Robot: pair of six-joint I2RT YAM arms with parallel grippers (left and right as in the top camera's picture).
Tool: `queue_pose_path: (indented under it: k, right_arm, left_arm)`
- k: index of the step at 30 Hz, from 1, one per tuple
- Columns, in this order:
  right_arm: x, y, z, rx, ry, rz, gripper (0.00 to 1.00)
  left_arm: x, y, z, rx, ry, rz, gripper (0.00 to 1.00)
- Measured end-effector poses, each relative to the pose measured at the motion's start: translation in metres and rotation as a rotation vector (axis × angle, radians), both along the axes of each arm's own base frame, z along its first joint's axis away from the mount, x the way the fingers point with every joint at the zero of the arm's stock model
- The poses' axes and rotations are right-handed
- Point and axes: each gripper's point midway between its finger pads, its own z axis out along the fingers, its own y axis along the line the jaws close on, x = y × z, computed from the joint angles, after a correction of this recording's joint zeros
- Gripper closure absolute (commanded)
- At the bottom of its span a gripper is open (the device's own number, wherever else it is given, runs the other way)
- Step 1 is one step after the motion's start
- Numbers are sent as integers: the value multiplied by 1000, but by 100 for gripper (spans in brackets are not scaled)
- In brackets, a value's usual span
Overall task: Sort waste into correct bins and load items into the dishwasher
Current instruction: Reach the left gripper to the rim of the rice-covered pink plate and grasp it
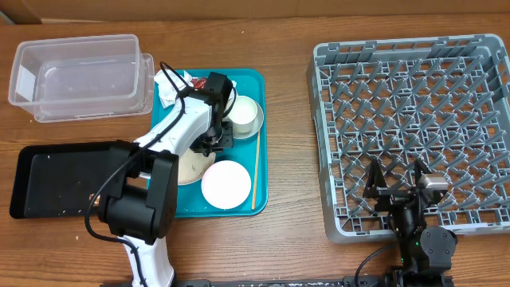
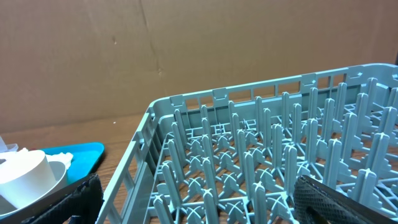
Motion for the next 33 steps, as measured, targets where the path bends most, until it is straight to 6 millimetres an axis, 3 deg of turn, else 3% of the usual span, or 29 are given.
queue_pose_path:
  k: [5,23,33]
  right_arm:
    - [0,0,0,0,0,0,0]
    - [0,0,0,0,0,0,0]
    - [0,0,0,0,0,0,0]
  left_arm:
    - [-6,2,6,13,35,0,96]
    - [14,3,56,44,8,11,96]
    - [4,14,59,105,46,66,96]
